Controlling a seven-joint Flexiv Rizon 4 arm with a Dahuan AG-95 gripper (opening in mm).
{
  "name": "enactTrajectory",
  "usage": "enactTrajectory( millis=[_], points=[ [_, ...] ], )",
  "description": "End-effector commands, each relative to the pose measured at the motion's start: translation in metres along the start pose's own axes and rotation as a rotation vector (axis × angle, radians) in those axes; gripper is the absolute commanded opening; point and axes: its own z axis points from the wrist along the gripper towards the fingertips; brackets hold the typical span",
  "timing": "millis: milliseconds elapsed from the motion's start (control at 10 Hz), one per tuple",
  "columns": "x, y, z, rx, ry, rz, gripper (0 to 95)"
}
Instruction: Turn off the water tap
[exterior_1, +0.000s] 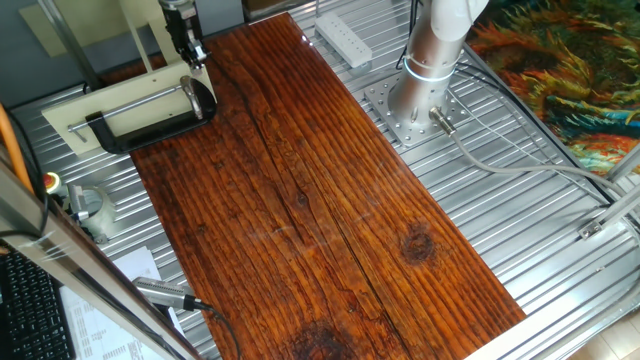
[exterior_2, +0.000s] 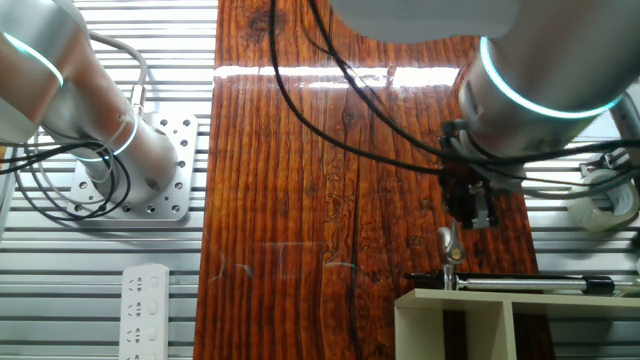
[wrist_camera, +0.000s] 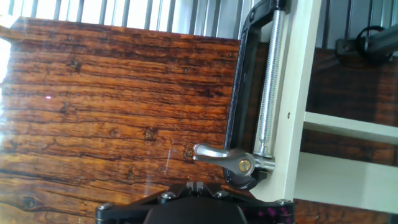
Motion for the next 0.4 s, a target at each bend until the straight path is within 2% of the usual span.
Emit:
enactTrajectory(
  millis=[100, 400],
  points=[
    [0.0028, 0.0006, -0.0003, -0.002, 0.000, 0.035, 0.0],
    [0.0031, 0.0009, -0.0005, -0.001, 0.001, 0.045, 0.0]
  ],
)
